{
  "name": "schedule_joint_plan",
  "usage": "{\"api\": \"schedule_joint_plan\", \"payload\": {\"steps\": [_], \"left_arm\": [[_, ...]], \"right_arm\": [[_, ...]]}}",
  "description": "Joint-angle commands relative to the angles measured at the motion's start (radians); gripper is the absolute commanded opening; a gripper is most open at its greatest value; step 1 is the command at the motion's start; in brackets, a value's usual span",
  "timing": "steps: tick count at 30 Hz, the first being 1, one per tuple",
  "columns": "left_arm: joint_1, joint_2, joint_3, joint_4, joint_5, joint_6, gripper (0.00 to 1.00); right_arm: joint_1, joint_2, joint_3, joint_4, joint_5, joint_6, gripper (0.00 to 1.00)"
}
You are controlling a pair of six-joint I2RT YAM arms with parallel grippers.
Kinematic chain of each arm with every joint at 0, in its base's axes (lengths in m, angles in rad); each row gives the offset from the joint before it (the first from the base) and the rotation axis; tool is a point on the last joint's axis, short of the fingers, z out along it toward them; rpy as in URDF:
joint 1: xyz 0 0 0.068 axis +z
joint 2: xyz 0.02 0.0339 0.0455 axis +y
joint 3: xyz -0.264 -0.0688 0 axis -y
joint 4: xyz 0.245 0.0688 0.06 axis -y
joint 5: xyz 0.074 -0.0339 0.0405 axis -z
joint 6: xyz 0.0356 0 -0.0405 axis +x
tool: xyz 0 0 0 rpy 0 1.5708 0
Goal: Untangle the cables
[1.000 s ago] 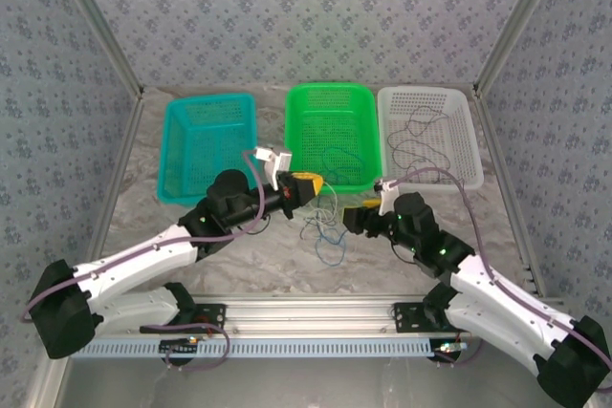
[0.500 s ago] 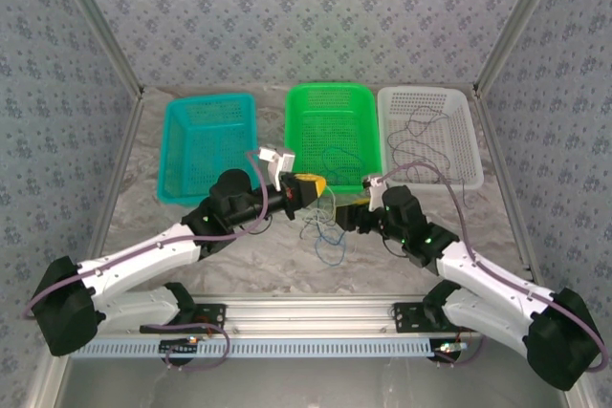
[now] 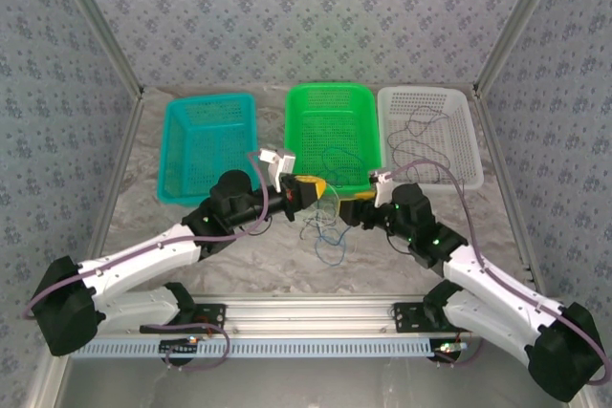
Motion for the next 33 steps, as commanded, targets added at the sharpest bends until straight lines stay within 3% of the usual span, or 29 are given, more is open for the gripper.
{"api": "schedule_joint_plan", "payload": {"steps": [1,11,14,18,20,26,33], "left_arm": [[-0.009,-0.012,0.002,0.05,0.029,-0.005,0.01],[-0.015,0.005,-0.002,0.083,0.048,-0.019,0.01],[-0.015,0.002,-0.004,0.102,0.05,-0.024,0.01],[-0.014,-0.017,-0.001,0.107,0.042,-0.017,0.01],[-0.012,-0.045,0.013,0.07,0.028,0.012,0.01],[0.018,-0.182,0.134,-0.154,-0.054,0.201,0.01],[0.062,-0.246,0.294,-0.265,-0.073,0.318,0.01]], "right_arm": [[-0.006,0.042,0.04,0.032,-0.039,-0.011,0.62],[-0.005,0.146,0.055,0.153,-0.097,-0.005,0.58],[-0.005,0.167,0.055,0.154,-0.093,-0.004,0.43],[-0.005,0.221,0.06,0.153,-0.097,0.01,0.1],[-0.002,0.25,0.063,0.116,-0.083,0.012,0.0],[0.028,0.287,0.006,0.039,-0.001,0.041,0.0],[0.081,0.309,-0.045,-0.042,0.103,0.073,0.0]]}}
